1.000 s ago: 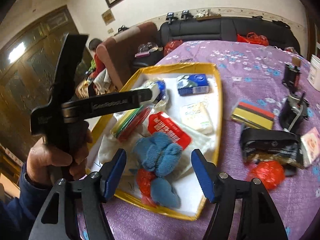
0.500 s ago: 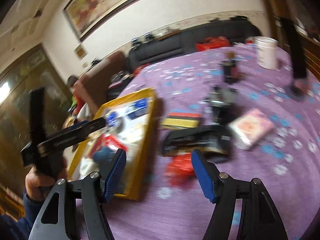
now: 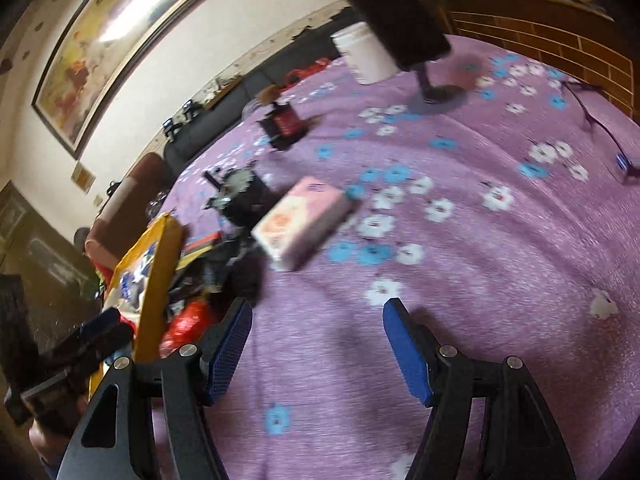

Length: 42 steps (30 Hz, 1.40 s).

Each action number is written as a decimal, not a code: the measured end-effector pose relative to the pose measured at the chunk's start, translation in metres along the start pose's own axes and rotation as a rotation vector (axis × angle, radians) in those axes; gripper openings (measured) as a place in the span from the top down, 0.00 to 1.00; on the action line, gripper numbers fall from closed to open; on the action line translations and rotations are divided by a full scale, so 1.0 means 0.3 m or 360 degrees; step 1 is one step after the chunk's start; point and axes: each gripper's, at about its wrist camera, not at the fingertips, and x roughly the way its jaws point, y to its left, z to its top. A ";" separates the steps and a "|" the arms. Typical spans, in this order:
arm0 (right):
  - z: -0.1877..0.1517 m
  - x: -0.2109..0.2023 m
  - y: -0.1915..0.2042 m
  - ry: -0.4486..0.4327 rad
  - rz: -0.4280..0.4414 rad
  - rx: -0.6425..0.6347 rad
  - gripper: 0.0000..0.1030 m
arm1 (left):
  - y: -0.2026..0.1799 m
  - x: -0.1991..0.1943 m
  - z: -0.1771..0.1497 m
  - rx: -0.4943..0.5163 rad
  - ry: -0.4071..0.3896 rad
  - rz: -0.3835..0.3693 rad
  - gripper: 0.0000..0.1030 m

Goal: Organize soft objects
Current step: 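Grasp the red plastic bag with the left gripper while the right gripper grasps the pink tissue pack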

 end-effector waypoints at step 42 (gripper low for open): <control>0.272 0.348 0.149 0.0312 -0.0383 0.0191 0.24 | -0.003 0.061 -0.025 -0.0228 -0.0201 -0.0019 0.65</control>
